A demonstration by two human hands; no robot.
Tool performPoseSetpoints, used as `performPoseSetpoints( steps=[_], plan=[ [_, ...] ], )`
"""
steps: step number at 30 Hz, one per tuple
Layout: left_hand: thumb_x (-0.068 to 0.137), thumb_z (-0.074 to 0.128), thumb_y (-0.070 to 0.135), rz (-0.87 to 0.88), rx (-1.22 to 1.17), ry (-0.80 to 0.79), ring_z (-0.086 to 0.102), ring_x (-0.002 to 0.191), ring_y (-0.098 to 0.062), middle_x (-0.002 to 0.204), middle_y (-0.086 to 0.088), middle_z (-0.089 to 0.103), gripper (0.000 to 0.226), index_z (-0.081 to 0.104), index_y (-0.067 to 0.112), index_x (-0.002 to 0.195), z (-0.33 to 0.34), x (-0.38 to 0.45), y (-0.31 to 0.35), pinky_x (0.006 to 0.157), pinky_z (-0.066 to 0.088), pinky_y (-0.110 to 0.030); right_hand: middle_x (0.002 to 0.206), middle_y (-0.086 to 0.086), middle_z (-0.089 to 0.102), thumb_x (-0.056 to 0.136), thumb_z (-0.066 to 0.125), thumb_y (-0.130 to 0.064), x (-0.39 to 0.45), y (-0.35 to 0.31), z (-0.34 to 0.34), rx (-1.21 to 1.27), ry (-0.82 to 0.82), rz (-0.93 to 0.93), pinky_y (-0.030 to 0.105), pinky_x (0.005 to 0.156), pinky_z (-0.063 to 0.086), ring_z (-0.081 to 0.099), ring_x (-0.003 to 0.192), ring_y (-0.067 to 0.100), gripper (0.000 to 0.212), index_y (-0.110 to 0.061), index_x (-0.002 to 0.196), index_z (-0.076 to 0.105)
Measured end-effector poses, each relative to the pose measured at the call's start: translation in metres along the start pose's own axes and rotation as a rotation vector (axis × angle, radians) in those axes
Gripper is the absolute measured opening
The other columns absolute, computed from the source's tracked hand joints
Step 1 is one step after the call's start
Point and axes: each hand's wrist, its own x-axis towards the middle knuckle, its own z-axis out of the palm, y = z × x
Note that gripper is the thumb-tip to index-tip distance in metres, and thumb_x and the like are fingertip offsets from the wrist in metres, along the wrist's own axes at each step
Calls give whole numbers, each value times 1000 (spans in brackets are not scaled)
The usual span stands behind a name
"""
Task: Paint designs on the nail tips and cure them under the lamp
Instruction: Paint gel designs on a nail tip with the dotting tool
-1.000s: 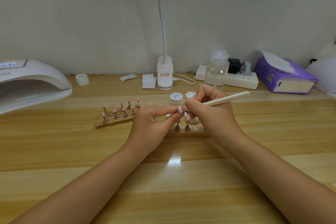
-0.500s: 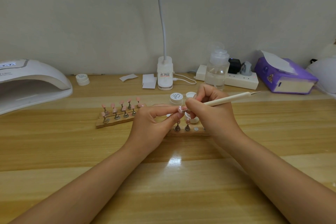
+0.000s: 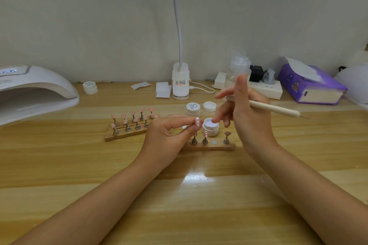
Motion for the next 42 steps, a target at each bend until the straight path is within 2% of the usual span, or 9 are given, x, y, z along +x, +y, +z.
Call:
performPoseSetpoints(
  steps=[3, 6, 9, 12, 19, 24, 30, 35, 42],
  plan=[
    [75, 65, 17, -14, -19, 5, 65, 76, 1, 74, 9, 69, 22, 69, 12, 96, 0, 0, 2, 78, 48, -14, 56, 2, 66, 86, 46, -46, -2, 5, -1, -148, -29, -126, 16, 51, 47, 60, 50, 6, 41, -14, 64, 60],
    [74, 66, 15, -17, -25, 13, 66, 81, -2, 81, 4, 71, 24, 68, 11, 98, 0, -1, 3, 79, 48, -14, 78, -2, 70, 78, 69, -29, -4, 10, -3, -383, -95, -277, 27, 70, 52, 66, 79, 12, 16, -21, 74, 56],
    [75, 69, 6, -58, -15, 22, 64, 85, 0, 84, 9, 69, 24, 68, 15, 97, -1, -1, 2, 79, 48, -13, 93, -1, 68, 67, 78, -26, -10, 12, -1, -553, -194, -383, 31, 81, 49, 63, 93, 17, 38, -35, 82, 45],
    [75, 68, -1, -105, -26, 26, 64, 85, 3, 87, 12, 69, 26, 69, 17, 95, -2, -1, -1, 76, 48, -11, 93, -1, 67, 67, 82, -19, -12, 14, 1, -599, -242, -378, 25, 79, 47, 62, 92, 16, 43, -31, 84, 45],
    [76, 68, 1, -96, -24, 13, 64, 79, 6, 80, 16, 68, 25, 69, 22, 91, -3, 0, 0, 73, 46, -8, 89, 2, 67, 73, 76, -9, -13, 14, 2, -529, -234, -350, 31, 79, 48, 61, 89, 14, 37, -30, 83, 47],
    [75, 69, 14, -83, -23, -16, 62, 81, 9, 80, 25, 66, 22, 67, 31, 89, -2, -1, 4, 73, 42, -4, 88, -2, 67, 74, 76, -11, -12, 10, 0, -486, -198, -297, 24, 79, 48, 61, 89, 10, 40, -36, 81, 46],
    [70, 75, 17, -118, 36, -64, 58, 92, 6, 97, 18, 65, 48, 58, 28, 113, -1, -1, 0, 77, 41, -3, 85, -4, 66, 75, 74, -14, -1, -2, -11, -385, -114, -275, 30, 78, 50, 62, 87, 12, 27, -26, 82, 51],
    [62, 81, 25, -188, 70, -163, 50, 98, 14, 103, 21, 60, 64, 47, 44, 113, 0, -1, -4, 76, 35, 3, 86, -1, 66, 73, 76, -11, -12, 11, -28, -460, -172, -205, 18, 72, 50, 60, 84, 7, 26, -22, 81, 53],
    [62, 82, 23, -184, 108, -233, 55, 87, 8, 93, 13, 63, 68, 44, 44, 113, 0, -1, -9, 71, 38, -1, 81, -5, 66, 70, 77, -8, -19, 25, -35, -486, -185, -162, 14, 77, 45, 59, 82, 2, 24, -17, 79, 57]
  ],
)
